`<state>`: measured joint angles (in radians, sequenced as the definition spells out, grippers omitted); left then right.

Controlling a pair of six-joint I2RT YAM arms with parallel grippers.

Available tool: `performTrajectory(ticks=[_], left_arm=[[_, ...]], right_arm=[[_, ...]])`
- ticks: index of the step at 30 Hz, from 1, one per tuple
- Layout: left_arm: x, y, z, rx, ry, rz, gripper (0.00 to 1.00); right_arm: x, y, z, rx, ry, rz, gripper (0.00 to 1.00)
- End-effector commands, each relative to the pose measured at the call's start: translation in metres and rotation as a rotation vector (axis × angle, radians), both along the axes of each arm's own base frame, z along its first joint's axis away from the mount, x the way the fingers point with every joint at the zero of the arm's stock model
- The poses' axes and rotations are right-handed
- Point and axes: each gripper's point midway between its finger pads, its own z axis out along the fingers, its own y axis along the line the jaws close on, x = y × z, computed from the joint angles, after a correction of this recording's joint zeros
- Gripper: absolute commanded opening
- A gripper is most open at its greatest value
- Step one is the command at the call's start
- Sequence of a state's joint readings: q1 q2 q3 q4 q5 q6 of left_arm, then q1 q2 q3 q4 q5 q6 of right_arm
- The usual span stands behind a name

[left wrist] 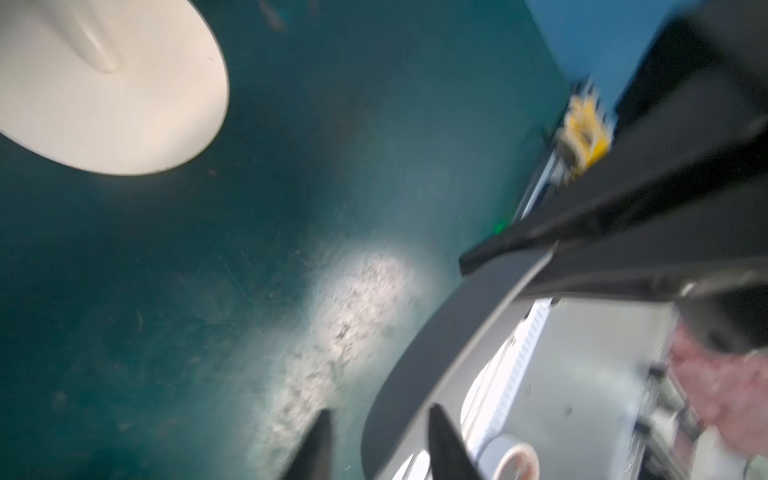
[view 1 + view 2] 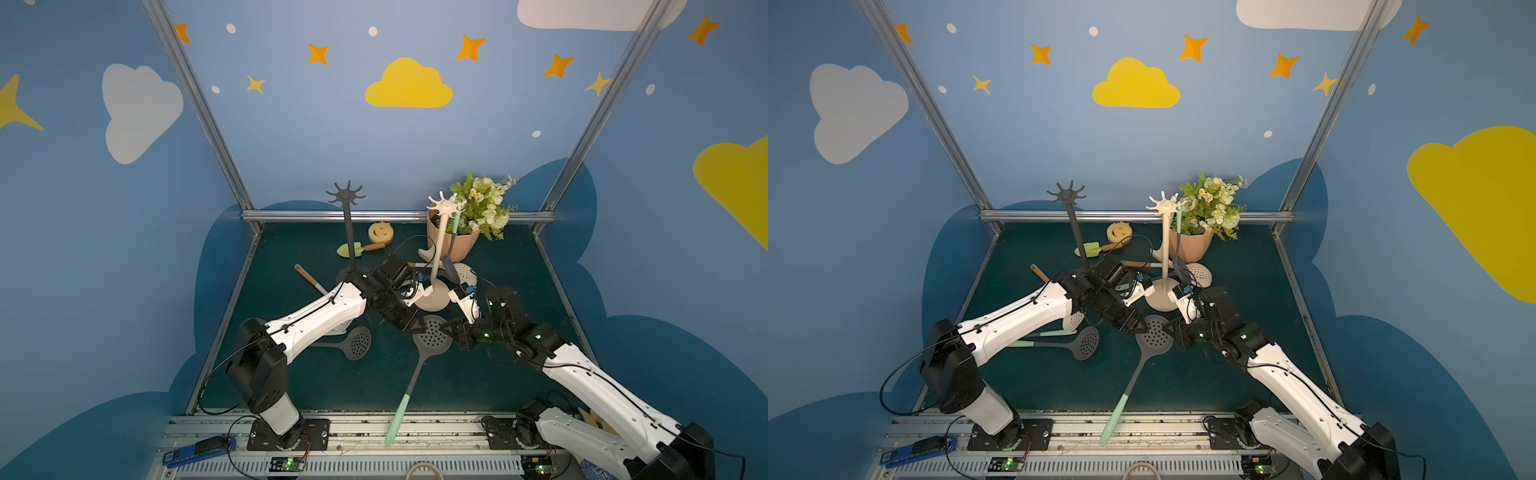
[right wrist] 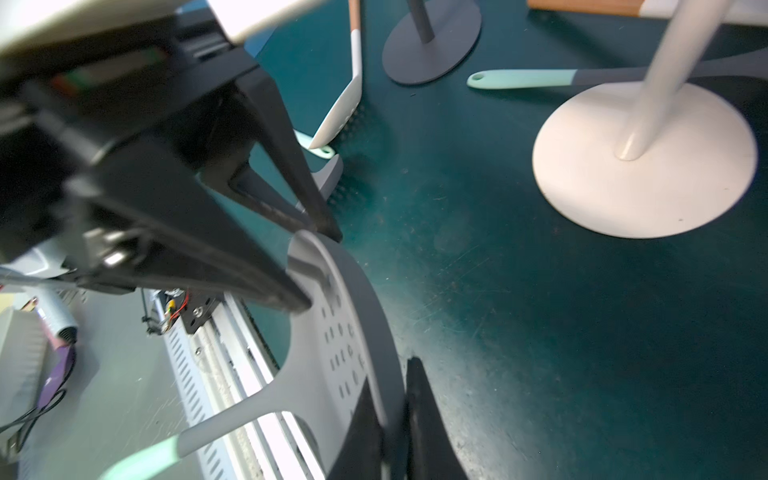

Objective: Hang the skimmer on the kitchen utensil rack
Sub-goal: Pick up the skimmer from the center of the board.

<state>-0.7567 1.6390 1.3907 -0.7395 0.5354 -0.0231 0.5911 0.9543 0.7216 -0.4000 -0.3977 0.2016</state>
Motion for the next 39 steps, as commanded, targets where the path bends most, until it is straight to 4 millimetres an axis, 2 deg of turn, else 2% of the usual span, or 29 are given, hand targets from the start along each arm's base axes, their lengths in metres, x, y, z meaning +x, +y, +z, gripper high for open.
performTrajectory(ticks=[1,4,7,10,11,18,24,31,39], left_arm=[[0.018,-0.002,0.032,-0.052,-0.054,0.138,0.63],[0.030,0.000,0.045,-0.107,-0.056,0.287,0.68],[0.033,0.000,0.055,-0.168,-0.054,0.396,0.69],[0.035,0.005,0.063,-0.186,-0.077,0.498,0.70],[0.035,0.007,0.065,-0.192,-0.083,0.526,0.70],[0.032,0.019,0.088,-0.335,-0.056,0.713,0.71],[0.023,0.026,0.092,-0.412,-0.044,0.813,0.71],[0.024,0.032,0.079,-0.472,-0.012,0.938,0.70],[0.030,0.023,0.084,-0.548,-0.054,0.989,0.70]], right_arm=[[0.011,-0.012,0.004,0.013,-0.018,-0.130,0.09],[0.021,-0.024,-0.001,0.003,-0.001,-0.257,0.09],[0.033,-0.037,-0.007,-0.010,0.026,-0.389,0.09],[0.044,-0.046,-0.005,0.014,0.040,-0.512,0.09],[0.044,-0.049,-0.014,0.011,0.061,-0.537,0.09],[0.061,-0.067,-0.002,0.139,0.089,-0.787,0.11],[0.062,-0.085,0.003,0.298,0.119,-0.977,0.09],[0.054,-0.100,0.009,0.415,0.135,-1.100,0.06],[0.046,-0.113,0.004,0.486,0.141,-1.203,0.05]])
